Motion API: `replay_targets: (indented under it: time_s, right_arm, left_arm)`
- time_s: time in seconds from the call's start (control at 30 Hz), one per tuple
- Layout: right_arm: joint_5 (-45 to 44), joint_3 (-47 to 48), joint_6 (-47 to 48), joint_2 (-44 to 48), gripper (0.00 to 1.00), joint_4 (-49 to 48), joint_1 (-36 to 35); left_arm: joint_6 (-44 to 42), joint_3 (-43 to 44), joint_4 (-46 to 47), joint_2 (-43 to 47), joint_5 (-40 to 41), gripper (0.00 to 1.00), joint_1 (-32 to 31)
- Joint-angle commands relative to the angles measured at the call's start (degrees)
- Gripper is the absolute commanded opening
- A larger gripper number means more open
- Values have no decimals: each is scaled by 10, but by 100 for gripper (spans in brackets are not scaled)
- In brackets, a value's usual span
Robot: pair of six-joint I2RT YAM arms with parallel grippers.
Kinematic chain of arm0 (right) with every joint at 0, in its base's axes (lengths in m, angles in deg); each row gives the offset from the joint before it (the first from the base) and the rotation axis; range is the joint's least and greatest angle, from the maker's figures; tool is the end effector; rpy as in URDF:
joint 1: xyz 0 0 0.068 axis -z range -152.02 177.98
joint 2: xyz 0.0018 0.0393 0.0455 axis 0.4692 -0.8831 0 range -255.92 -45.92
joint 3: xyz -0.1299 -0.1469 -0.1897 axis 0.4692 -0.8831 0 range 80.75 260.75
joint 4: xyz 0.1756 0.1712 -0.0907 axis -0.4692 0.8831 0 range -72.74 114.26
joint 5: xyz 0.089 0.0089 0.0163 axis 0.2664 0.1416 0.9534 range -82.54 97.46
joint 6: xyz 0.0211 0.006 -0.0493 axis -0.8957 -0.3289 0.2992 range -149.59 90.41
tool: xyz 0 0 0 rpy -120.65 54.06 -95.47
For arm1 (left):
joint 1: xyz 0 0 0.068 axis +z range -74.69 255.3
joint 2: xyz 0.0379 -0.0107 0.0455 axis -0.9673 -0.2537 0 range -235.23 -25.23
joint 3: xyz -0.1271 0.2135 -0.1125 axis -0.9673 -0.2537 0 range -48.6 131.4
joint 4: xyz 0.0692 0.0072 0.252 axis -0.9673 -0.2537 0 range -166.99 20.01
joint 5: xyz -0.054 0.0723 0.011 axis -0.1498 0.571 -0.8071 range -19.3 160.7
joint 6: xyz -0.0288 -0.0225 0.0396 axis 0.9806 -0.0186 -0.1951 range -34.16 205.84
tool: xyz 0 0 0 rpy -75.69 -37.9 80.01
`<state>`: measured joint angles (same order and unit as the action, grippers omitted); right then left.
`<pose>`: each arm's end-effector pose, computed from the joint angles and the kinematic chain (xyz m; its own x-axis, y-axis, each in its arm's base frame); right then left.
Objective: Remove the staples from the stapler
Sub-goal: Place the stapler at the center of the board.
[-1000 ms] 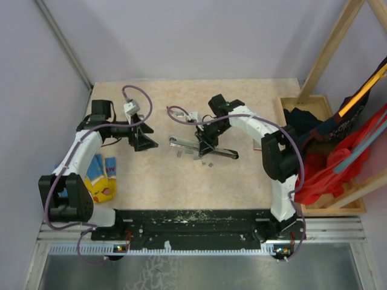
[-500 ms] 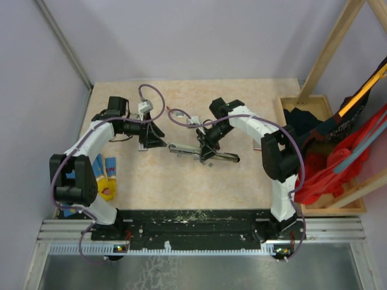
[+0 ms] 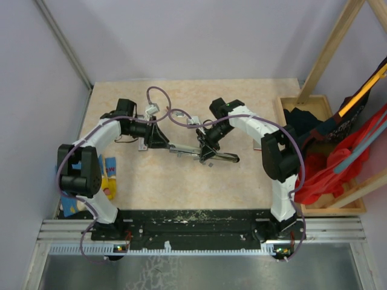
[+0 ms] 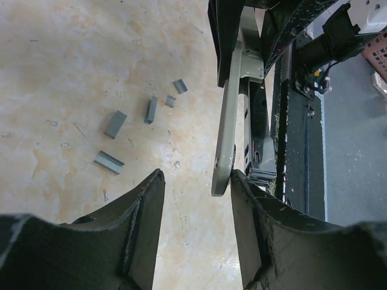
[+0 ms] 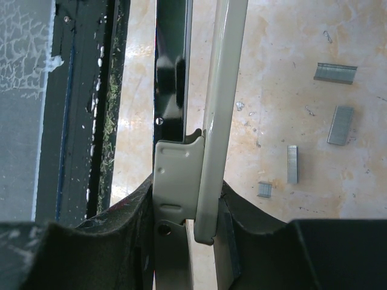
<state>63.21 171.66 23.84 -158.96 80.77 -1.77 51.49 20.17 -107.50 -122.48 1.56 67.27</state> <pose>0.3153 0.2142 0.2260 -0.2474 -0.6622 -0.7073 -0.8942 -0.1250 0.4298 0.3246 -0.0793 0.2321 -0.5063 0.2743 -0.8176 0.8623 0.1752 -0.4752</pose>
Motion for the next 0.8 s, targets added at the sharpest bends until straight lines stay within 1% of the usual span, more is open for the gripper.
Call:
replay_targets:
  time_s: [0.0,0.17,0.43,0.47,0.53,0.6,0.77]
  right_arm:
    - [48,26,9,21,0,-3,1]
    - [51,25,4,21,0,-7,1]
    - [53,24,-13,21,0,-23,1]
    - [53,24,-19,21,0,-29,1]
    - [51,23,-30,20,0,-39,1]
    - [48,22,-38,19,0,-47,1]
    - [28,17,-53,16,0,-66,1]
  left_arm:
    - [1,19,-9,-12,-19,53,-13]
    - [2,27,-16,-31,-28,47,-24]
    - [-15,55,-51,-66,-56,27,-31]
    - [-19,58,-56,-69,-59,23,-32]
    - [-27,61,-65,-73,-65,14,-35]
    - [-32,63,-82,-77,-70,2,-36]
    - [-38,76,-114,-98,-100,0,-37]
